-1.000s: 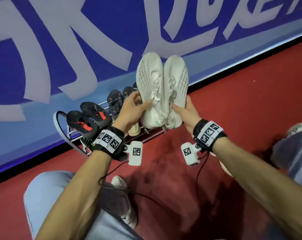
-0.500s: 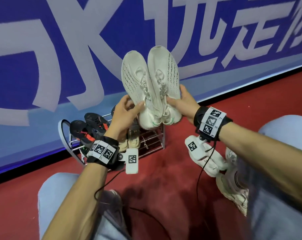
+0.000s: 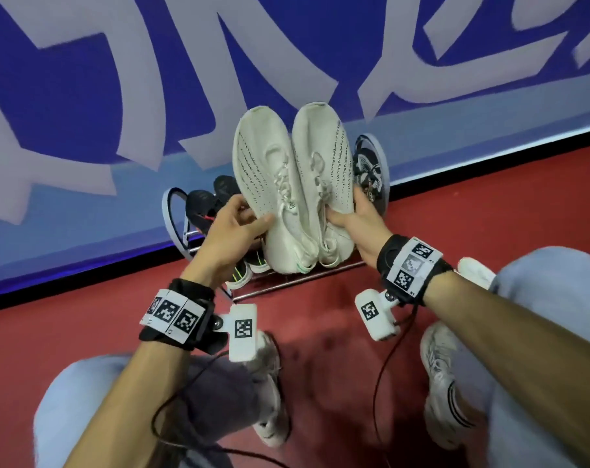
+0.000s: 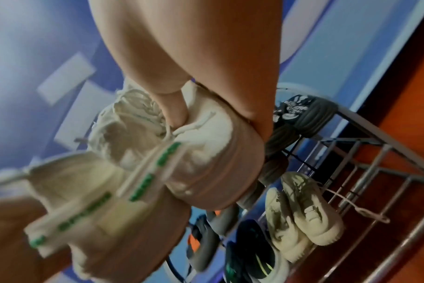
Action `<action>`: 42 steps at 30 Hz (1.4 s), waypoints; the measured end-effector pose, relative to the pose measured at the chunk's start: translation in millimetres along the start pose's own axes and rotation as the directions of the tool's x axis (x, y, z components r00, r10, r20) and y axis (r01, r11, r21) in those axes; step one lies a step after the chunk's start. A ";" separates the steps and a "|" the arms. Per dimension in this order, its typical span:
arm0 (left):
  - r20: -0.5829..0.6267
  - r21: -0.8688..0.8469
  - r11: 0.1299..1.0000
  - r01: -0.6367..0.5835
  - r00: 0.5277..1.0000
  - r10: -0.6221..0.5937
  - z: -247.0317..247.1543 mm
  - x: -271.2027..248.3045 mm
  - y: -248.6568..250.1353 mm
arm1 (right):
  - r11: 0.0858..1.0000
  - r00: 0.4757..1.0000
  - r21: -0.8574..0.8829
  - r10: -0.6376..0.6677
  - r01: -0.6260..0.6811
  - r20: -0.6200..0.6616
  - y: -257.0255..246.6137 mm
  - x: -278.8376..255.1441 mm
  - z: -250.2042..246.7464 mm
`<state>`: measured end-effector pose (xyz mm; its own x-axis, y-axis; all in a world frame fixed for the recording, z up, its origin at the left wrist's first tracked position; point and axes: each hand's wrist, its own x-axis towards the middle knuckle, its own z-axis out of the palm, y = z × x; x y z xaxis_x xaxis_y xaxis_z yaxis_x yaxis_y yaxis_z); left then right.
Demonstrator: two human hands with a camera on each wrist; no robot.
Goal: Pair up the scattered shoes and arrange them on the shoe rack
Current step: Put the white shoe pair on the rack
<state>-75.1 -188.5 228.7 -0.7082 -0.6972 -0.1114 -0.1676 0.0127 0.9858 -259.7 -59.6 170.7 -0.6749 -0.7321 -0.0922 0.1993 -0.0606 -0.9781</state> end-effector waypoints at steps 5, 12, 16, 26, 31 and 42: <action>0.010 0.065 0.976 0.209 0.978 -0.210 -40.6 -13.4 -55.9 | 0.986 0.975 -0.103 0.148 -0.132 0.166 54.0 3.6 30.0; 0.068 0.022 0.855 0.519 0.852 -0.519 -71.0 -64.6 -144.0 | 0.867 0.823 -0.227 0.495 -0.444 0.279 152.2 -34.5 37.1; 0.104 -0.021 0.787 0.617 0.784 -0.612 -70.0 -71.0 -187.5 | 0.774 0.726 -0.242 0.633 -0.585 0.270 180.2 -50.6 30.3; 0.032 0.149 0.849 0.507 0.856 -0.516 12.3 -0.1 -202.9 | 0.770 0.790 -0.193 0.612 -0.608 -0.046 201.4 -13.2 -18.3; 0.041 0.172 0.887 0.429 0.896 -0.442 54.2 54.7 -181.0 | 0.800 0.812 -0.151 0.556 -0.580 -0.176 191.5 20.2 -53.4; 0.061 0.419 0.843 0.338 0.916 -0.397 101.2 175.5 -197.5 | 0.821 0.785 -0.090 0.498 -0.563 -0.368 216.3 111.9 -100.2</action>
<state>-235.8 -240.8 1.7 -0.6238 -0.5996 -0.5013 -0.6680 0.0760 0.7403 -363.3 -86.6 -69.9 -0.6918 -0.3556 -0.6284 0.4801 0.4235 -0.7682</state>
